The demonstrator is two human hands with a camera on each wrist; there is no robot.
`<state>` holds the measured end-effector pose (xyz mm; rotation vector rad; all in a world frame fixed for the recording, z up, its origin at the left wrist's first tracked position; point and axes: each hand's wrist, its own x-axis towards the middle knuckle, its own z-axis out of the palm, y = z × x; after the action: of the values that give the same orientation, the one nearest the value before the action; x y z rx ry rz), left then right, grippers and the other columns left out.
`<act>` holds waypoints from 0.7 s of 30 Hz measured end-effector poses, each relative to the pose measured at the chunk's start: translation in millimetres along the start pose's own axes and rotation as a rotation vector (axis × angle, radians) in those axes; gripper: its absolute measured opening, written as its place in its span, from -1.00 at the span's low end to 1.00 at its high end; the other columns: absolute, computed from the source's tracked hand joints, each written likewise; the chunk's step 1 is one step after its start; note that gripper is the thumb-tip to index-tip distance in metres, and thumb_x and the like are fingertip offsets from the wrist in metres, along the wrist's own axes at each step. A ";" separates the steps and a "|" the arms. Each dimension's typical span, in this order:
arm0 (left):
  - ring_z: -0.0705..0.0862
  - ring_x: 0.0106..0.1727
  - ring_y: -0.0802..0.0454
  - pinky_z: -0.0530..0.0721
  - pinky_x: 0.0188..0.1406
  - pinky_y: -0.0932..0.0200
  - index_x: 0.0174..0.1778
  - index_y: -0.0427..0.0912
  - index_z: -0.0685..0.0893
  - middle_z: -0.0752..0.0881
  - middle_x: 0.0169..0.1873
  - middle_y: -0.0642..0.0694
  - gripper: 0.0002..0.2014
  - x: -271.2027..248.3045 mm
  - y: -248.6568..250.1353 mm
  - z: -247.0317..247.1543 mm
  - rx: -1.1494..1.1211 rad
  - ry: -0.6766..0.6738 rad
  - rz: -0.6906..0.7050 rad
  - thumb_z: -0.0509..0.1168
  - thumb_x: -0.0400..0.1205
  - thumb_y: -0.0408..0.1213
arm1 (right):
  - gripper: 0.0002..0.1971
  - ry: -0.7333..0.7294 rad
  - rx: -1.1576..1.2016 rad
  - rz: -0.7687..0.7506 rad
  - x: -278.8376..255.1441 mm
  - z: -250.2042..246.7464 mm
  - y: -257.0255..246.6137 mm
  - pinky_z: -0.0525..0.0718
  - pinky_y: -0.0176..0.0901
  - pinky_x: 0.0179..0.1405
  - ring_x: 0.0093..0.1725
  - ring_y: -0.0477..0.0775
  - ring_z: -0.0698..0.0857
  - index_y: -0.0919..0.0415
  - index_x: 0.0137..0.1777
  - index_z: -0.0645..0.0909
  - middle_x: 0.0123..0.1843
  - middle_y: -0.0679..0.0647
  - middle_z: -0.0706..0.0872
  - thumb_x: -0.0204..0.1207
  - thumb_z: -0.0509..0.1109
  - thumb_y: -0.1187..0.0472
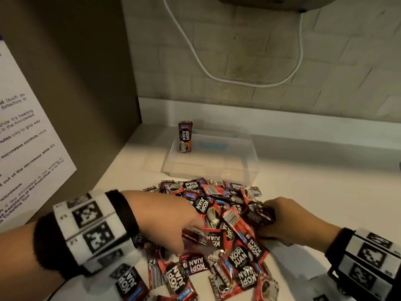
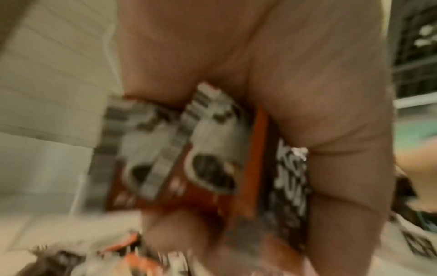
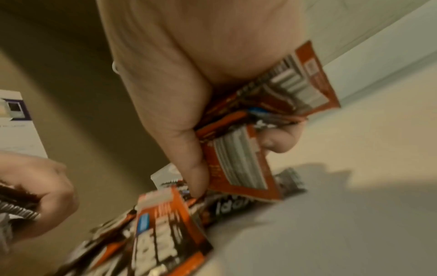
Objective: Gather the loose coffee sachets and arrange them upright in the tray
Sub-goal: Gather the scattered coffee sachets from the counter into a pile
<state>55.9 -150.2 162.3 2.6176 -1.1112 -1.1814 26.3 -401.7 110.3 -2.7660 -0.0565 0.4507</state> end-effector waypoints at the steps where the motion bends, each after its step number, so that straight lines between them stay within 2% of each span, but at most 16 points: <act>1: 0.53 -0.45 0.30 0.46 -0.52 0.39 0.04 -0.02 0.58 0.59 -0.31 0.08 -0.85 -2.7 -2.6 -5.7 0.003 0.027 -0.029 0.30 0.61 -0.33 | -0.87 0.018 0.073 0.013 0.6 -2.3 0.3 0.61 -0.31 -0.46 -0.41 -0.10 0.69 0.06 -0.19 0.62 -0.34 -0.06 0.72 0.38 0.54 0.14; 3: 0.60 -0.26 0.16 0.55 -0.27 0.19 0.11 -0.03 0.56 0.65 -0.18 0.04 -0.84 -4.3 -9.2 -10.9 0.001 0.081 -0.049 0.27 0.64 -0.29 | -0.91 0.062 0.198 0.019 0.0 -8.3 0.0 0.72 -0.16 -0.32 -0.30 -0.04 0.76 0.06 -0.08 0.65 -0.25 -0.03 0.79 0.47 0.49 0.22; 5: 0.66 -0.25 0.16 0.63 -0.17 0.13 0.15 -0.07 0.58 0.73 -0.12 0.01 -0.83 0.9 -14.5 -10.0 -0.105 0.163 -0.042 0.29 0.65 -0.29 | -0.86 0.090 0.314 0.001 -2.2 -13.3 -3.2 0.77 -0.03 -0.18 -0.19 0.07 0.80 0.04 0.02 0.62 -0.16 0.02 0.81 0.54 0.42 0.27; 6: 0.67 -0.25 0.20 0.64 -0.14 0.16 0.13 -0.05 0.60 0.74 -0.10 0.02 -0.84 1.7 -14.3 -9.8 -0.123 0.232 -0.020 0.32 0.65 -0.25 | -0.83 0.087 0.369 -0.022 -3.9 -14.7 -5.7 0.77 -0.06 -0.22 -0.21 0.06 0.80 0.01 0.04 0.59 -0.16 0.02 0.81 0.56 0.40 0.30; 7: 0.67 -0.20 0.23 0.65 -0.11 0.18 0.13 -0.01 0.61 0.74 -0.08 0.05 -0.82 3.3 -12.0 -8.8 -0.102 0.293 0.000 0.37 0.62 -0.18 | -0.80 0.080 0.391 -0.052 -5.3 -15.4 -8.3 0.74 -0.18 -0.28 -0.24 -0.03 0.79 -0.05 0.03 0.55 -0.17 -0.02 0.80 0.57 0.38 0.31; 9: 0.68 -0.05 0.18 0.67 0.00 0.13 0.13 0.04 0.60 0.73 -0.01 0.10 -0.68 12.9 -11.8 -1.6 -0.072 0.384 0.020 0.48 0.52 -0.04 | -0.73 0.065 0.317 -0.114 -7.8 -14.2 -14.5 0.56 -0.48 -0.35 -0.30 -0.33 0.68 -0.17 -0.07 0.49 -0.21 -0.18 0.71 0.53 0.43 0.27; 11: 0.65 0.02 0.14 0.66 0.05 0.04 0.14 0.03 0.55 0.70 0.04 0.10 -0.52 22.0 -8.4 8.3 -0.055 0.410 0.021 0.56 0.40 0.03 | -0.69 0.027 0.216 -0.147 -8.8 -10.1 -20.6 0.50 -0.55 -0.36 -0.31 -0.43 0.63 -0.19 -0.14 0.49 -0.24 -0.23 0.67 0.41 0.57 0.19; 15: 0.59 -0.11 0.06 0.62 -0.10 0.04 0.06 -0.03 0.44 0.64 -0.07 0.04 -0.46 32.0 3.0 23.0 0.046 0.413 0.028 0.57 0.37 0.07 | -0.58 -0.048 0.021 -0.134 -9.4 3.4 -25.0 0.51 -0.50 -0.34 -0.29 -0.33 0.59 -0.13 -0.20 0.49 -0.27 -0.25 0.62 0.16 0.72 0.02; 19: 0.43 -0.31 0.18 0.39 -0.40 0.18 -0.01 -0.01 0.36 0.49 -0.26 0.11 -0.53 34.2 10.0 28.0 0.086 0.412 0.038 0.54 0.44 -0.01 | -0.57 -0.038 -0.050 -0.143 -7.5 9.2 -28.0 0.49 -0.45 -0.35 -0.34 -0.30 0.54 -0.13 -0.30 0.41 -0.33 -0.28 0.56 0.18 0.71 0.02; 21: 0.39 -0.36 0.18 0.33 -0.47 0.19 -0.05 0.02 0.32 0.46 -0.30 0.10 -0.54 35.5 10.5 29.3 0.085 0.425 0.040 0.53 0.46 -0.04 | -0.62 -0.048 -0.021 -0.136 -5.7 9.6 -26.8 0.54 -0.46 -0.38 -0.40 -0.31 0.60 -0.12 -0.31 0.45 -0.36 -0.24 0.61 0.23 0.68 0.10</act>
<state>45.9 -174.1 122.8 2.7080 -1.1334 -0.5370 18.2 -373.9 112.4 -2.7493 -0.2602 0.4829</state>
